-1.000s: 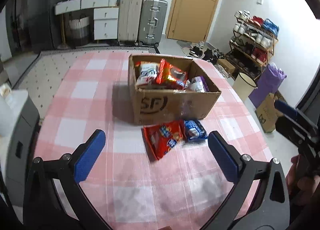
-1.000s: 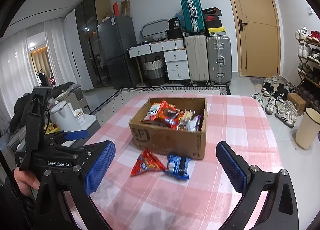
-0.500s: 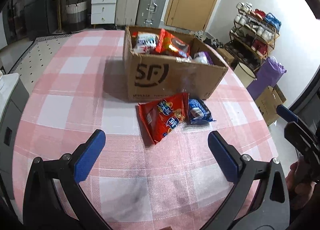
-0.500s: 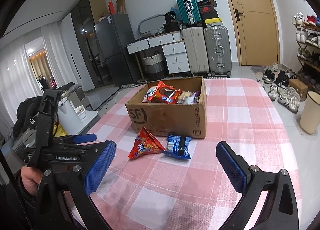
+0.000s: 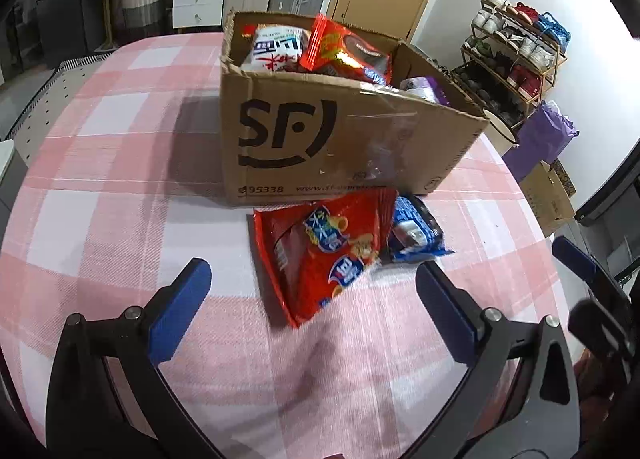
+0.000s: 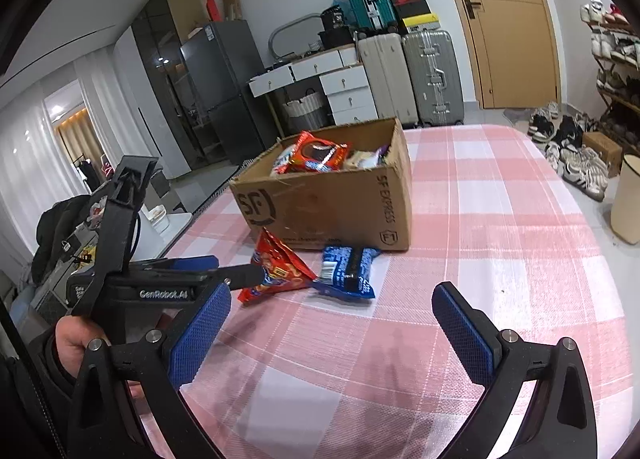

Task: Organize snacks
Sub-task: 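Withdraw both open grippers from the box toward the remaining snacks, then grasp the red chip bag with the left gripper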

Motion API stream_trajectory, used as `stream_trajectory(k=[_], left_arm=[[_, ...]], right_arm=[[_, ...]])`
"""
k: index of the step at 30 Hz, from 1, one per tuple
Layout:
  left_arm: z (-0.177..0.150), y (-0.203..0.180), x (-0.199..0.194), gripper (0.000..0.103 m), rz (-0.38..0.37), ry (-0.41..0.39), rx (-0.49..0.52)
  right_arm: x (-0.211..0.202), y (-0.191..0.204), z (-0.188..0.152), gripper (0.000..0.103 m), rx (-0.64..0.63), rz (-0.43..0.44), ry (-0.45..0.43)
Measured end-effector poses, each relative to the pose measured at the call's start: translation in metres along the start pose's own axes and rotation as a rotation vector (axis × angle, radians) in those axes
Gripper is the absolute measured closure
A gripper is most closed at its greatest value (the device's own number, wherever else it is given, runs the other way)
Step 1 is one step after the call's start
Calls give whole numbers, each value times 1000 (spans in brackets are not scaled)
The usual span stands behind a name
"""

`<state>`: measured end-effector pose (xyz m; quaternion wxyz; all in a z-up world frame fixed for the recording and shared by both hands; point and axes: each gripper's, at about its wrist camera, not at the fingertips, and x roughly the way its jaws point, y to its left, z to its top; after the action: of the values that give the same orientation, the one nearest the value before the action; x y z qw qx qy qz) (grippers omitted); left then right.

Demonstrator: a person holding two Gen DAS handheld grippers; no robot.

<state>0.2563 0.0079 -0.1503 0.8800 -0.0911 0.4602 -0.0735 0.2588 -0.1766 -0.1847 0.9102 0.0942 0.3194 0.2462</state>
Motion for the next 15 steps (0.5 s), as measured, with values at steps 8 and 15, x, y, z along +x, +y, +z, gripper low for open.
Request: stream_trajectory(k=[8, 15], left_arm=[[14, -3, 39, 1, -16, 36, -44], [27, -6, 68, 1, -16, 50, -64]], right_arm=[[15, -18, -5, 1, 38, -9, 22], [23, -26, -6, 1, 54, -3, 31]])
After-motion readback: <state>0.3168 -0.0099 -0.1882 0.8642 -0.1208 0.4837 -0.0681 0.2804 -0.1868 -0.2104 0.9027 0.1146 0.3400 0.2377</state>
